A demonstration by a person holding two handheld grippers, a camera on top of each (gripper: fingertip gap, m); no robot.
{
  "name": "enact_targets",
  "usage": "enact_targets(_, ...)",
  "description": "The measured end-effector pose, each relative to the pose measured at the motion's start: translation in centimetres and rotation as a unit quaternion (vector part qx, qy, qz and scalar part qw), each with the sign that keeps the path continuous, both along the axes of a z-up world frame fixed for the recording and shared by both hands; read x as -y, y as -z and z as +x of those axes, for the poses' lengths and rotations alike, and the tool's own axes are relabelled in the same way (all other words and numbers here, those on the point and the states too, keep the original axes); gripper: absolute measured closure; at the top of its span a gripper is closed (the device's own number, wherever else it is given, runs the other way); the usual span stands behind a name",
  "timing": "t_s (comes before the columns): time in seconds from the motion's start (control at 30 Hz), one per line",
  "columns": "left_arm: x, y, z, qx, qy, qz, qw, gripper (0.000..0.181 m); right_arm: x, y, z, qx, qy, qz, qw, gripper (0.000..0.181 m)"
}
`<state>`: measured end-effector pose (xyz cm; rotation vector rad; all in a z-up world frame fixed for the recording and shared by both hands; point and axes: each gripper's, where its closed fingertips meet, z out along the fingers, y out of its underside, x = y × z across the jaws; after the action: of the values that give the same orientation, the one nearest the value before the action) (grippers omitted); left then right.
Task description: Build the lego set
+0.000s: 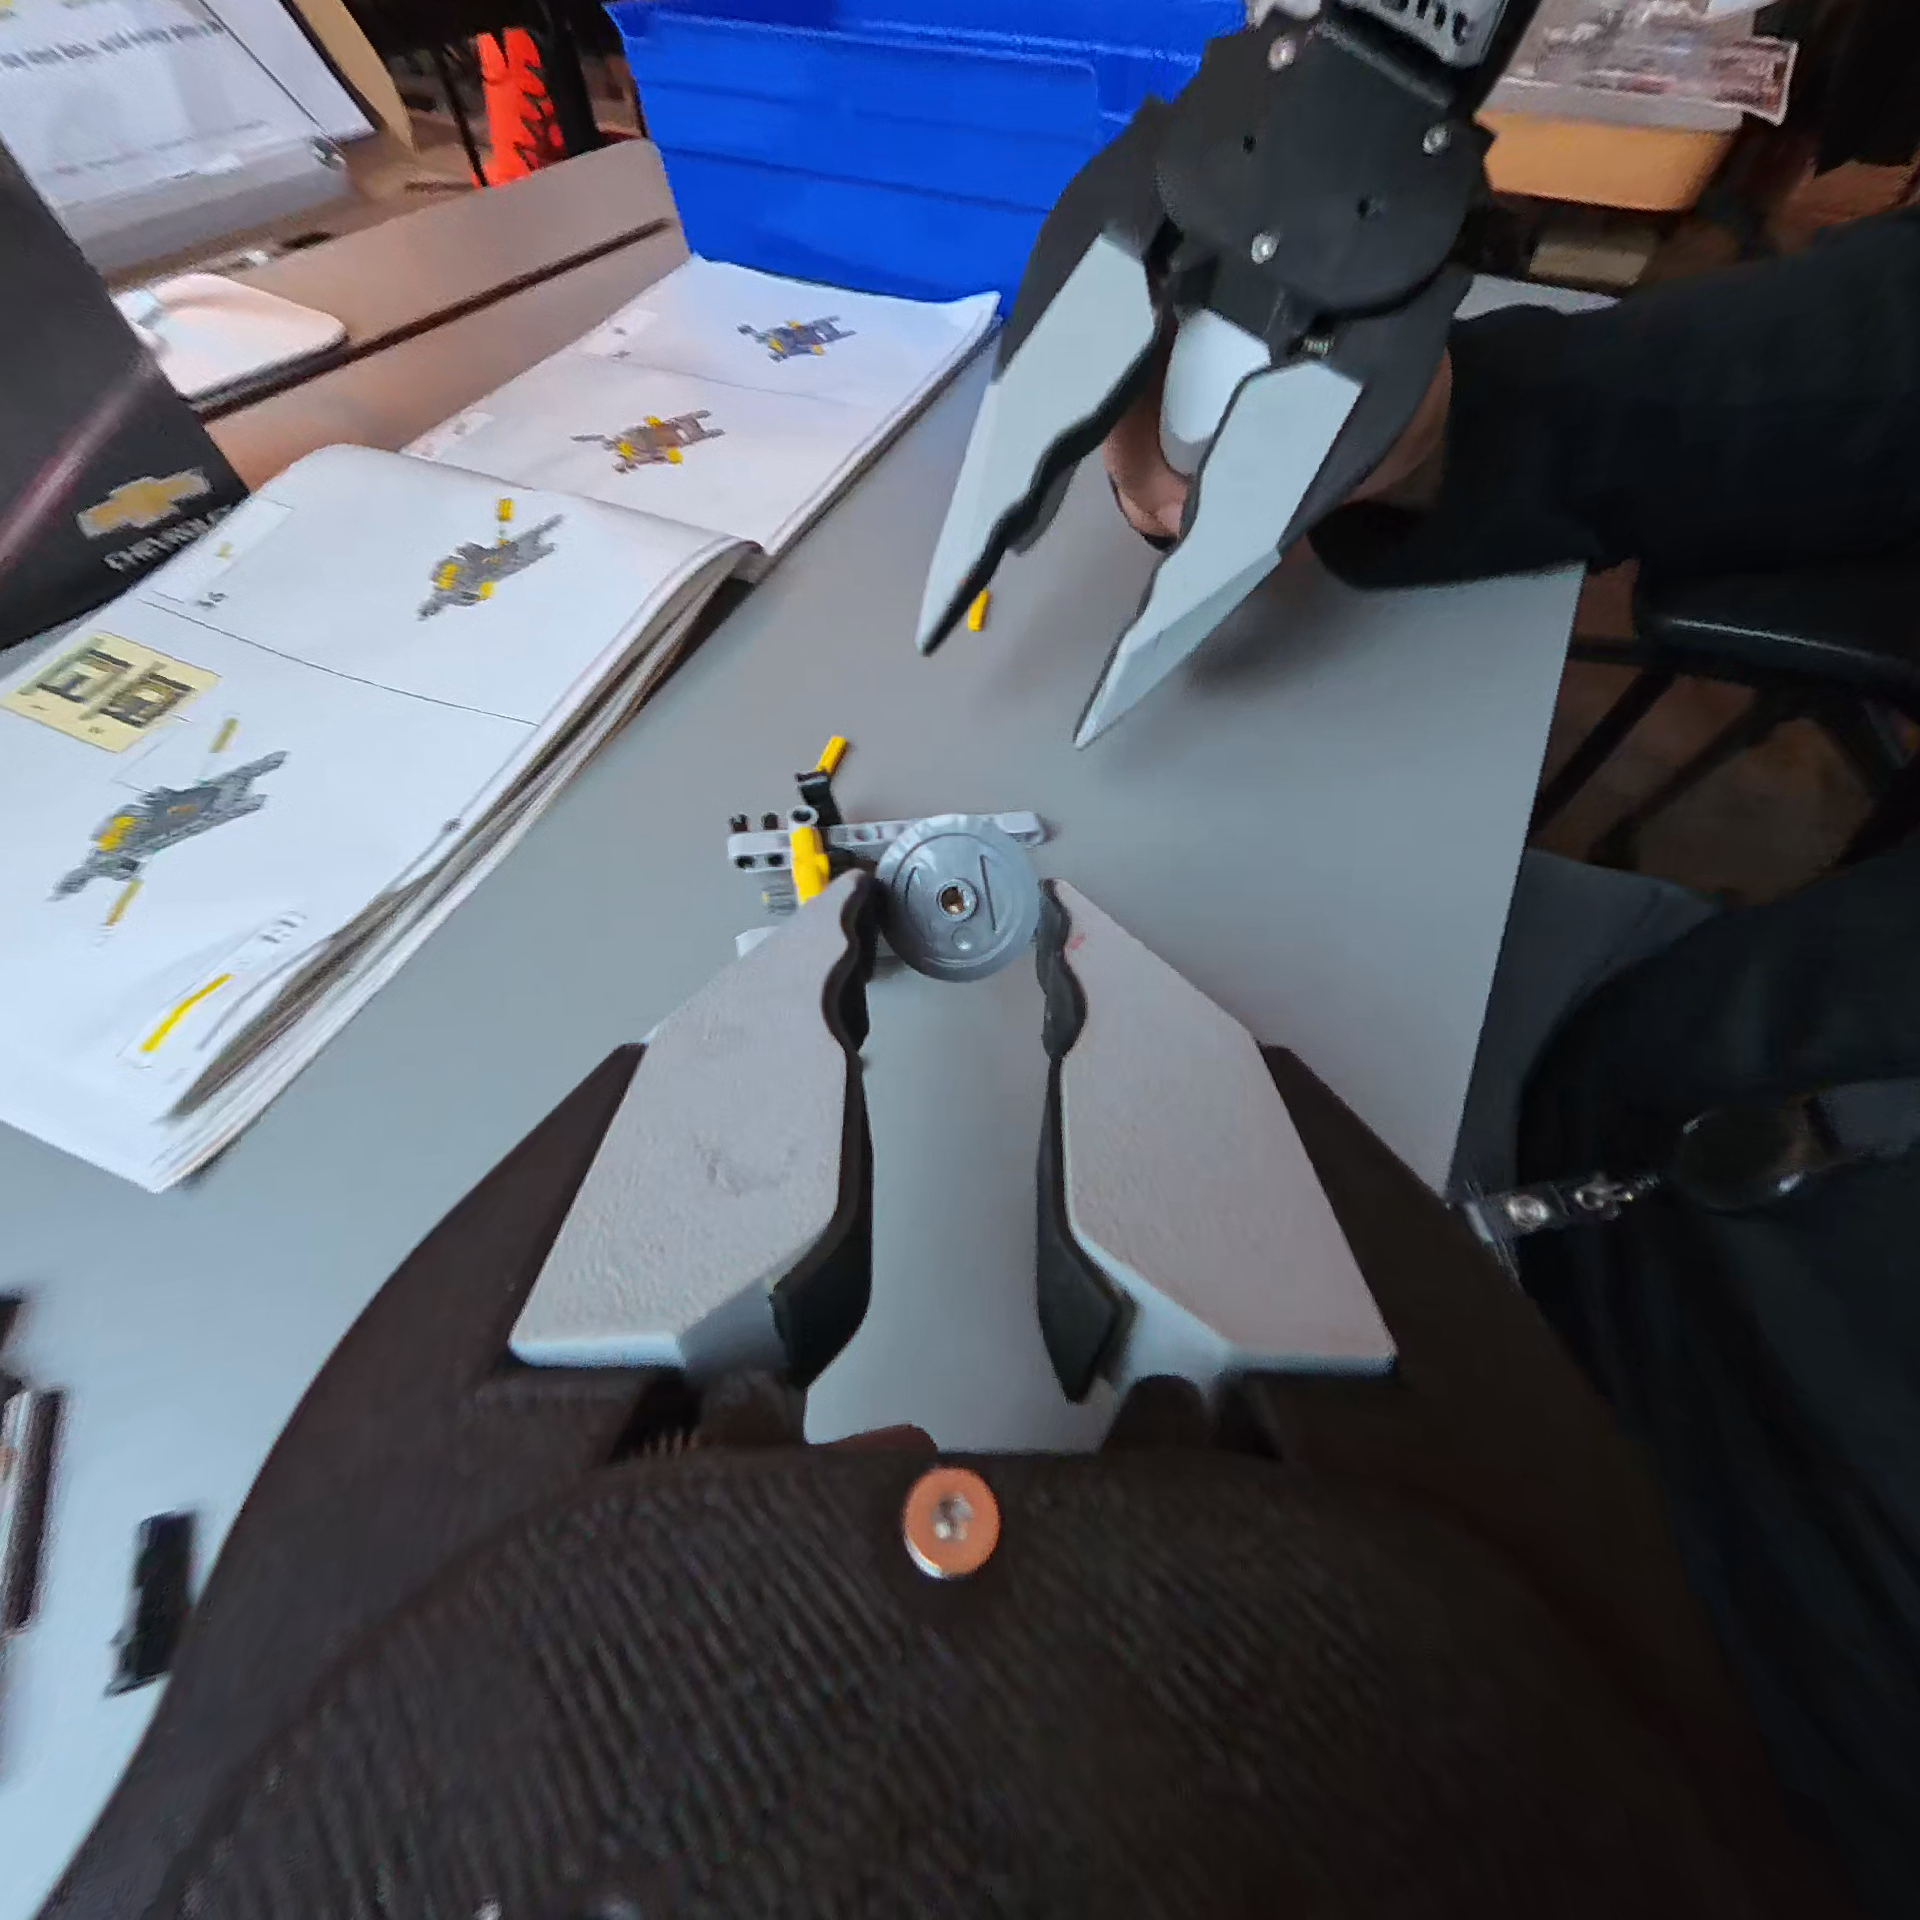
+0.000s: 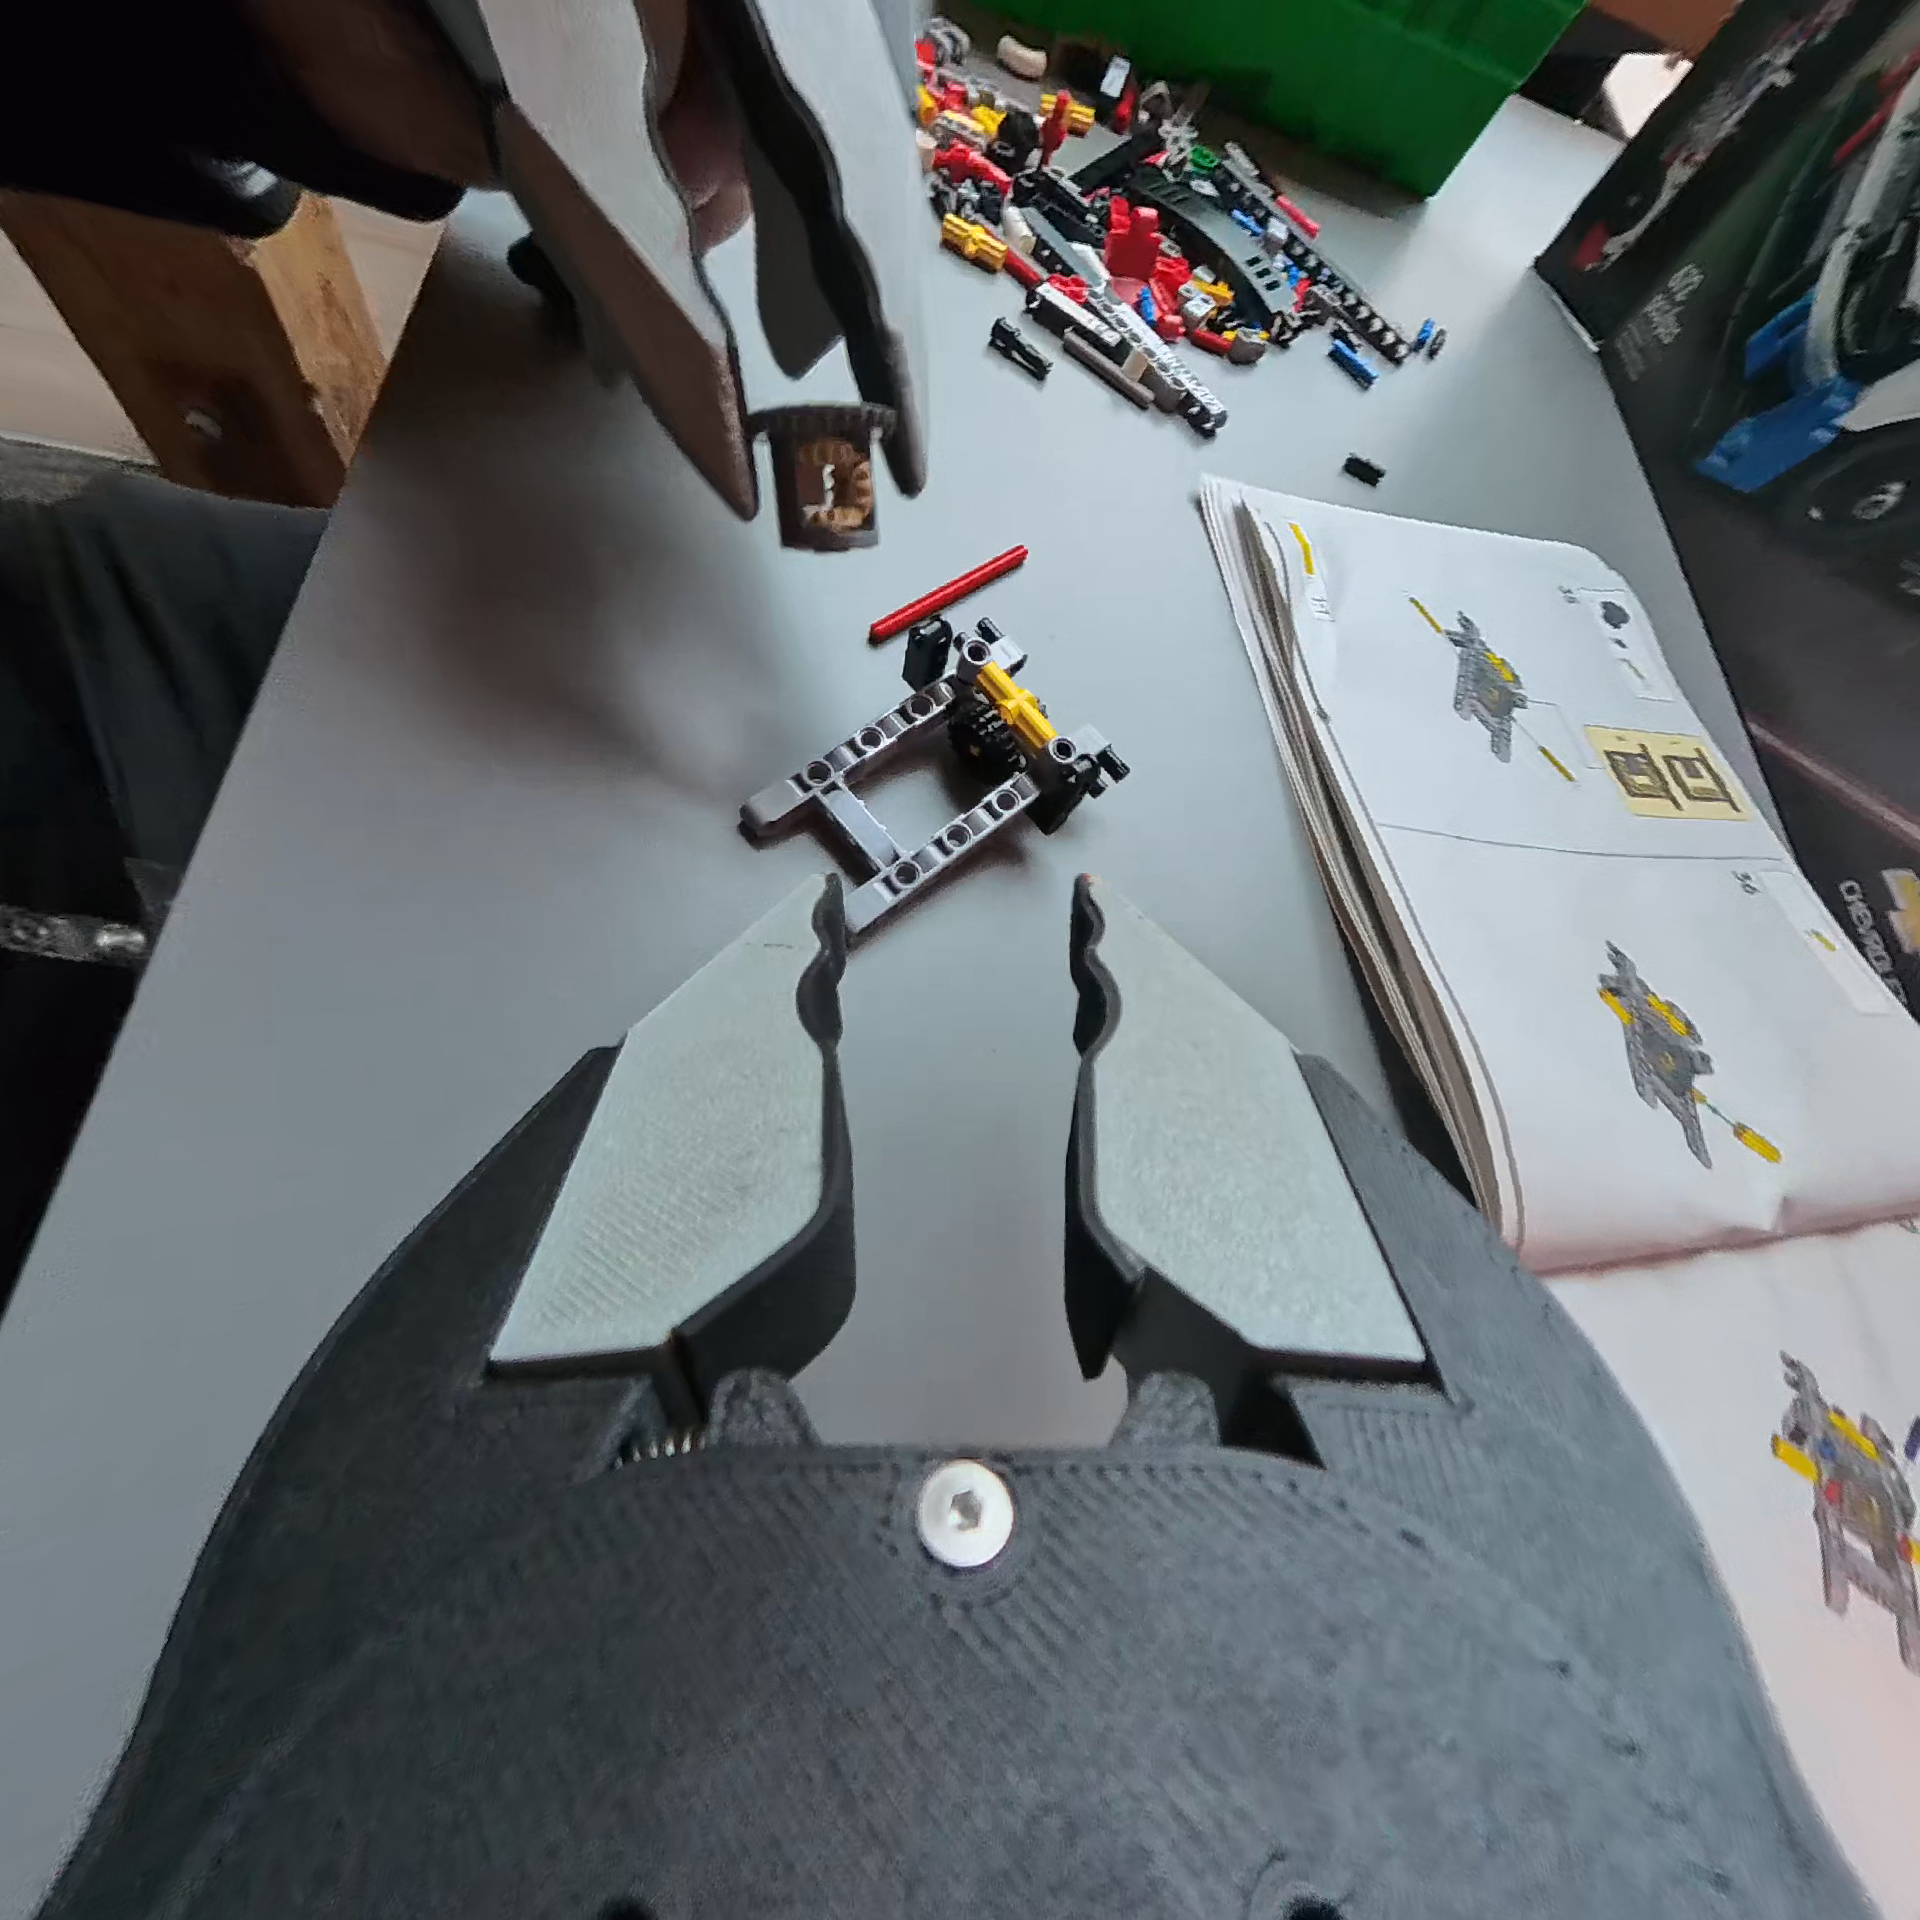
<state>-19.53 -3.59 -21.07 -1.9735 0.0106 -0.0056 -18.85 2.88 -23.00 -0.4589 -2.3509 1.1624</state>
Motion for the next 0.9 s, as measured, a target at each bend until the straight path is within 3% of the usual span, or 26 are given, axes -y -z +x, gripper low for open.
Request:
enact_targets(0.33,0.1,-0.1,-1.7,-0.018,-0.008,0.004,1.000,0.154,1.1,-0.1,-2.1,-0.009,-0.048,-0.030,0.998,0.148)
enact_targets(0.43,-0.3,-1.0,-2.8,0.002,-0.022,0.035,0.999,0.153,1.3,0.3,-2.2,0.016,-0.060,-0.036,0.997,0.146)
enact_targets(0.53,-1.0,-1.7,-3.1,-0.002,-0.024,0.060,0.998,0.154,1.4,-0.7,-2.9,-0.012,-0.057,-0.037,0.998,0.155)
enact_targets(0.6,-1.5,-1.1,-2.8,-0.015,-0.012,0.037,0.999,0.154,1.8,-1.9,-3.3,-0.017,-0.051,-0.057,0.997,0.161)
enact_targets(0.7,-2.3,-0.4,-1.9,-0.014,0.005,0.009,1.000,0.154,3.1,-3.8,-2.5,-0.010,-0.073,-0.092,0.993,0.153)
enact_targets(0.77,-2.8,-0.2,-1.5,-0.020,0.013,0.001,1.000,0.154,3.6,-4.5,-1.8,-0.025,-0.083,-0.080,0.993,0.153)
enact_targets(0.9,-3.4,1.1,-0.2,-0.021,0.051,-0.040,0.998,0.154,4.1,-4.2,-0.7,-0.016,-0.093,-0.019,0.995,0.170)
